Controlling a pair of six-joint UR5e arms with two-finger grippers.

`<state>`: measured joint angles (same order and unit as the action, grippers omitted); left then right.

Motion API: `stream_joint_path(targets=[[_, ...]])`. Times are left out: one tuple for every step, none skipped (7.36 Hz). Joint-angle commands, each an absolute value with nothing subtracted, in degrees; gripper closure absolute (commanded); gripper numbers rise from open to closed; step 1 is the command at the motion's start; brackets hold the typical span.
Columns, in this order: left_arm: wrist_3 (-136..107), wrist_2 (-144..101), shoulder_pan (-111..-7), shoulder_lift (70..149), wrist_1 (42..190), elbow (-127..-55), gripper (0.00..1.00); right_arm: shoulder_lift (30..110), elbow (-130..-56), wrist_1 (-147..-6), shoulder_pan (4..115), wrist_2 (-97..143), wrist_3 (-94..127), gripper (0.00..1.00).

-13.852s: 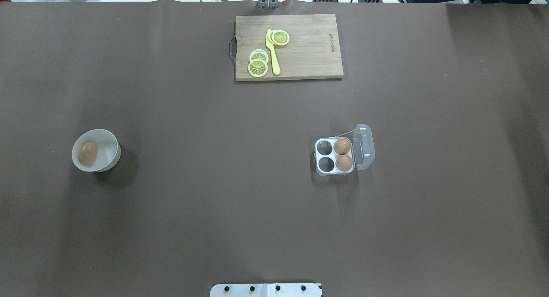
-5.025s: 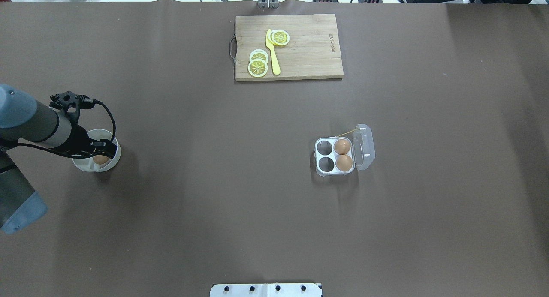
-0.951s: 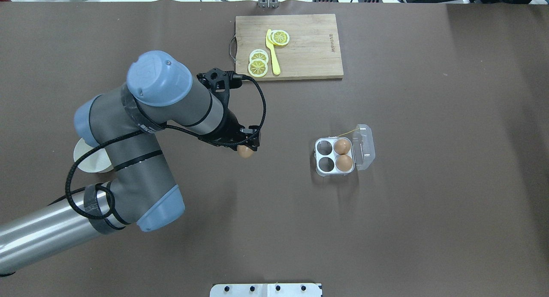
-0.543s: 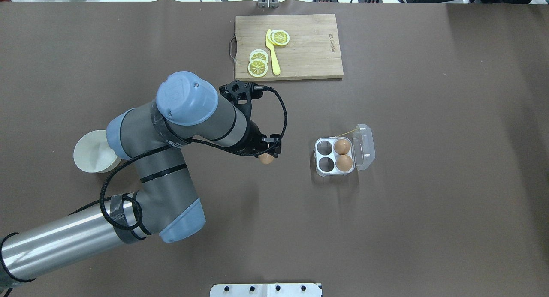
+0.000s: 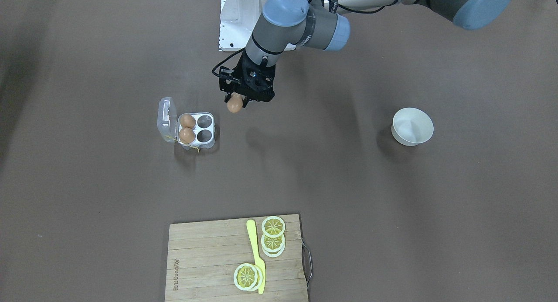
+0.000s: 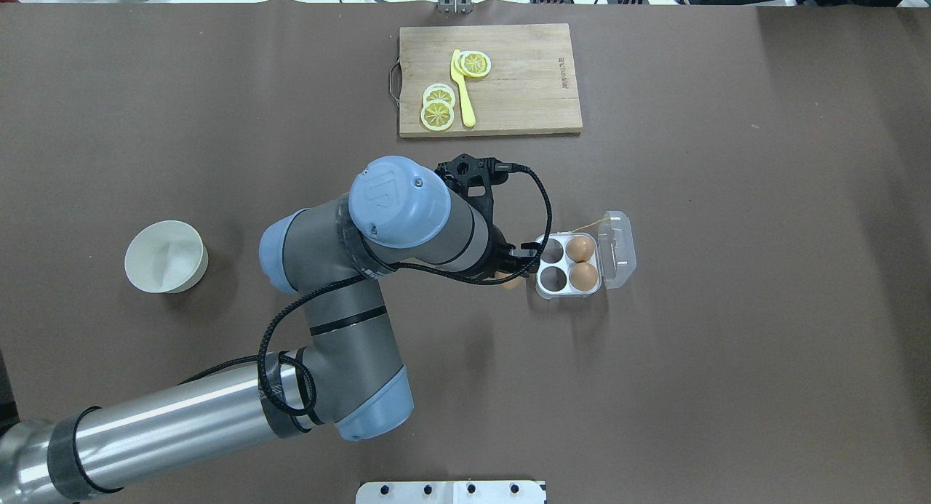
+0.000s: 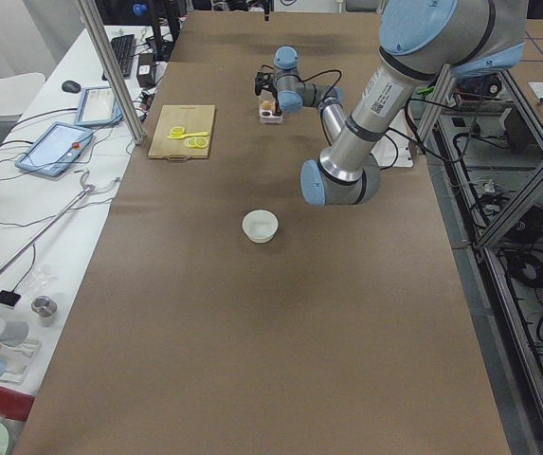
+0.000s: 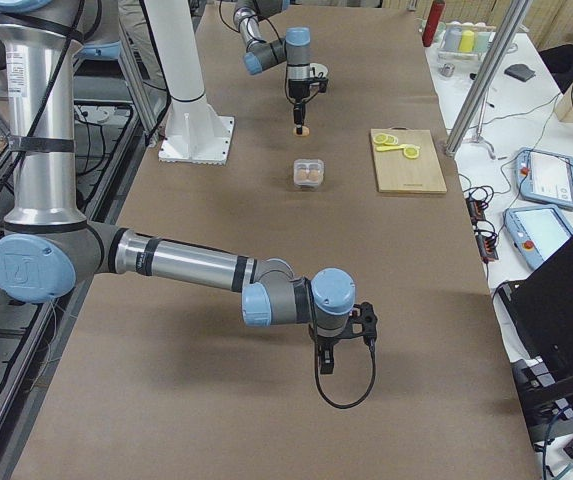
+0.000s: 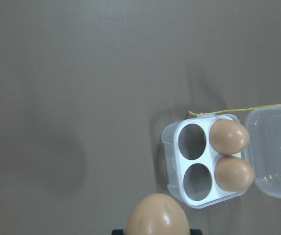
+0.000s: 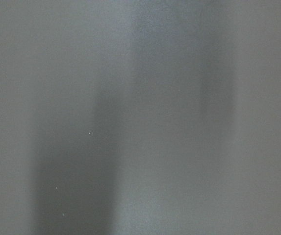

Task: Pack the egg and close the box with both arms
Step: 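Carry the egg with the left gripper over the clear egg box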

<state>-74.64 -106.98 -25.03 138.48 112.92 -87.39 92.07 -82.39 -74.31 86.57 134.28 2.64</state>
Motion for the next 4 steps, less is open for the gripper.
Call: stream_joint_path(targets=[[-75.23, -105.39, -24.26, 141.58, 114.86, -83.69, 0.58, 92.28, -82.35, -74.27, 86.57, 134.21, 2.64, 0.00], [-75.32, -103.38, -23.39, 142.03, 116.96, -81.84, 0.58, 92.29, -82.27, -74.27, 86.57, 134.21, 2.72, 0.00], [-75.32, -101.53, -22.25, 142.73, 118.81, -79.83, 0.58, 92.20, -82.18, -74.27, 86.57, 134.12, 2.72, 0.00], [-75.32, -100.90, -21.63, 143.78, 119.09, -78.59, 0.58, 92.20, -82.26, -74.27, 86.57, 134.12, 2.72, 0.00]])
